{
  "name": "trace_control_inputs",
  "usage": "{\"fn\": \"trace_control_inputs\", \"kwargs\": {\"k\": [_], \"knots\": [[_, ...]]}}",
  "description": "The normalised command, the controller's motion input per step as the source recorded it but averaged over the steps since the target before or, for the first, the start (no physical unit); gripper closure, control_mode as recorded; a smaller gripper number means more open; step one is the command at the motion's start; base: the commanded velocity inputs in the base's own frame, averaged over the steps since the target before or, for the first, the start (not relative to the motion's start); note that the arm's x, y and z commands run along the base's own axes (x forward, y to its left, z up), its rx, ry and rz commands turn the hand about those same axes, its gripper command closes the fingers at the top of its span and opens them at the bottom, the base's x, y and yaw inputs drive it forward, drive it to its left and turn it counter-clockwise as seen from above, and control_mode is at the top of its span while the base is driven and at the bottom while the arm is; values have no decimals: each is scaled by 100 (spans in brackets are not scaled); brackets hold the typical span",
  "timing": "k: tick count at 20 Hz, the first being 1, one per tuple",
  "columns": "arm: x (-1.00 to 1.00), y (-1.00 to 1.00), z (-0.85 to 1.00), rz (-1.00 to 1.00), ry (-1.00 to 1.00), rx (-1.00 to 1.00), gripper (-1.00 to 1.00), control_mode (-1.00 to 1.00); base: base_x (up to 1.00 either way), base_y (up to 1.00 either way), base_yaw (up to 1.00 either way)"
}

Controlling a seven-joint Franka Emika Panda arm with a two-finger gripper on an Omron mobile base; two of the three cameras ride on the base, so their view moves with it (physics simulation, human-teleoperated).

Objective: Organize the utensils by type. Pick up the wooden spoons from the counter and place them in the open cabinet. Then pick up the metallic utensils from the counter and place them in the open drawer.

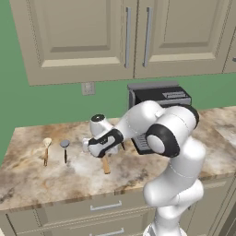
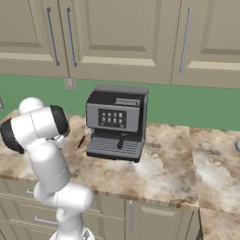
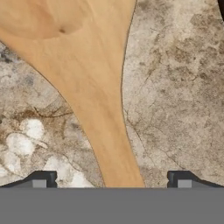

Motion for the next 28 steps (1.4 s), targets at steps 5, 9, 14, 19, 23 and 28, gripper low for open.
{"fn": "trace_control_inputs", "kwargs": {"k": [5, 9, 14, 19, 23, 28], "knots": [[0, 0, -18, 0, 0, 0, -100, -100, 0, 0, 0], [-8, 0, -6, 0, 0, 0, 100, -100, 0, 0, 0], [-19, -6, -1, 0, 0, 0, 100, -100, 0, 0, 0], [-46, -14, 40, 5, 0, 11, 100, -100, 0, 0, 0], [-55, -10, 60, 10, 0, 15, 100, -100, 0, 0, 0], [-51, -11, 65, 5, 0, 10, 100, -100, 0, 0, 0]]}}
